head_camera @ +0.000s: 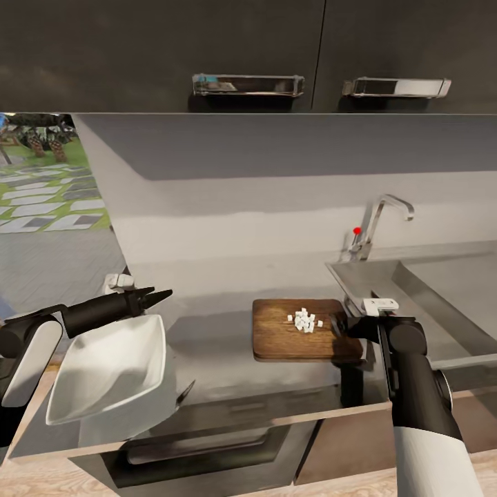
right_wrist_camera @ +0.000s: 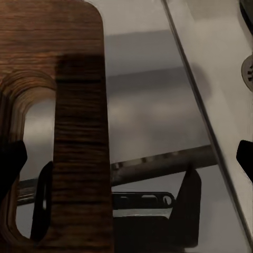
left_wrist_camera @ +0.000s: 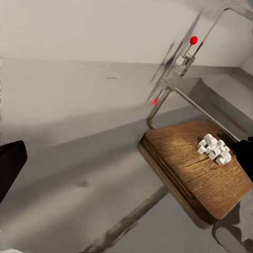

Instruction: In the kitchen, take the Vidalia onion out of the sink, dice it on the chopping board with the paring knife, put the diced onion into the bowl on the countertop, then place both the paring knife and the chopping board into the sink.

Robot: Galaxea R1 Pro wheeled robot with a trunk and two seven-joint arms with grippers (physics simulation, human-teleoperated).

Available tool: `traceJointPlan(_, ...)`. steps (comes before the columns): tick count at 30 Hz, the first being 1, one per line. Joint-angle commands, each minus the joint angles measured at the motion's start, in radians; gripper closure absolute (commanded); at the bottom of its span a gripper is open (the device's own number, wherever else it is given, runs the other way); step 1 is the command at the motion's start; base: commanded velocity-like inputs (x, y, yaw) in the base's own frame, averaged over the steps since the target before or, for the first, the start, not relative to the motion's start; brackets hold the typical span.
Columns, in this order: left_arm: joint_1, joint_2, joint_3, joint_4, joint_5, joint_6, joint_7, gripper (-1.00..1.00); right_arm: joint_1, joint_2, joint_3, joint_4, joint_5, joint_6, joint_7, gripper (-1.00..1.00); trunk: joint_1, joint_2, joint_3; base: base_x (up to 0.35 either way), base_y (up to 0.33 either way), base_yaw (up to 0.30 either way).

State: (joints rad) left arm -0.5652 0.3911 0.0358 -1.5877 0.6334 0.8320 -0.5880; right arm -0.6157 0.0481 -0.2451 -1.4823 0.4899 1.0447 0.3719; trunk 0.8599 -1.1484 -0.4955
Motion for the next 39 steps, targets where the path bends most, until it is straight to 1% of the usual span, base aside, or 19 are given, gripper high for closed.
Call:
traceJointPlan(1,-0.001,0.0,0.001,0.0,0.002,0.006,-0.002,-1.0,-0.001,0.001,-0.002,-0.001,0.011,0.003,0.011,-1.0,0.0,-0.001,-0.001,0.095,0.0,0.0)
traceJointPlan(24,-0.001,0.0,0.001,-0.001,0.002,0.006,0.0,-1.0,-0.001,0.001,-0.002,-0.001,0.01,0.003,0.011,-1.0,0.0,-0.001,-0.001,0.012,0.0,0.0)
traceJointPlan(28,-0.001,0.0,0.001,-0.001,0.002,0.007,0.001,-1.0,-0.001,0.001,-0.002,-0.001,0.01,0.003,0.011,-1.0,0.016,-0.029,-0.014,0.0,0.0,0.0)
traceJointPlan(39,-0.001,0.0,0.001,0.0,0.002,0.007,0.002,-1.0,-0.001,0.001,-0.002,-0.001,0.01,0.003,0.011,-1.0,0.016,-0.029,-0.014,0.0,0.0,0.0)
